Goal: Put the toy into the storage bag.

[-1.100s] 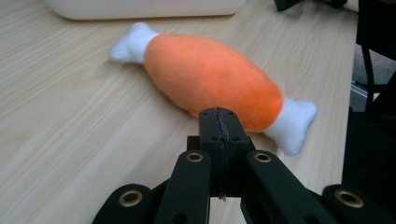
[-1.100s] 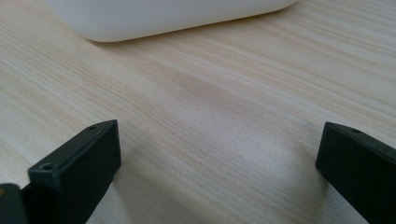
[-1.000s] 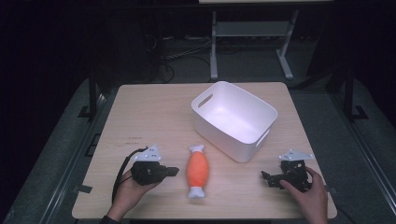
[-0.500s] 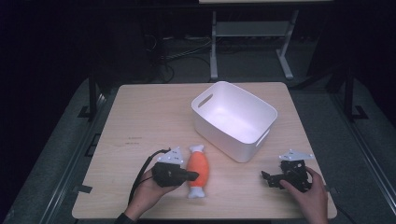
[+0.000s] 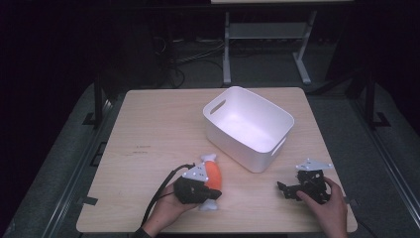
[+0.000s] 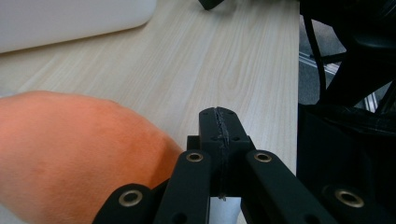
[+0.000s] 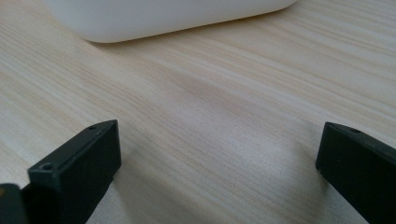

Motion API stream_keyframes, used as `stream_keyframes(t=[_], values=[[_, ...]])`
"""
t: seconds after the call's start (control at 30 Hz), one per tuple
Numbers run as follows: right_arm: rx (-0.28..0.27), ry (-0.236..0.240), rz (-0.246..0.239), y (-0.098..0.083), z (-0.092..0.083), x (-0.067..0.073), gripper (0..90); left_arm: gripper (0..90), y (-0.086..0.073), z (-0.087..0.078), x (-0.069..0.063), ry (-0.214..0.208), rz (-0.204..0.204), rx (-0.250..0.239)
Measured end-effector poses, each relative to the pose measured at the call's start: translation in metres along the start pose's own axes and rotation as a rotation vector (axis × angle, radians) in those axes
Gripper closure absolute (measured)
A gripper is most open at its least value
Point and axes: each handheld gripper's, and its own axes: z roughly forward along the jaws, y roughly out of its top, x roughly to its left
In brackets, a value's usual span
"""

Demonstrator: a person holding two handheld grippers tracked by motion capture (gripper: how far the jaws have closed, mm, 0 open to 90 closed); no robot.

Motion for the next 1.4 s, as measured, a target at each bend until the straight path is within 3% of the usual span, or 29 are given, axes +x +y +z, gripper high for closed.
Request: stream_keyframes(t=[0.67,1.4], values=[[0.000,0.000,0.000,0.000,0.000,0.000,0.0,89.7,-0.010,0.013,-0.002,0.002,-0.026,0.074],[-0.001,0.000,-0.001,0.000,0.000,0.000,0.0,89.7,-0.028,-0.016,0.010,0.080,-0.061,0.094]])
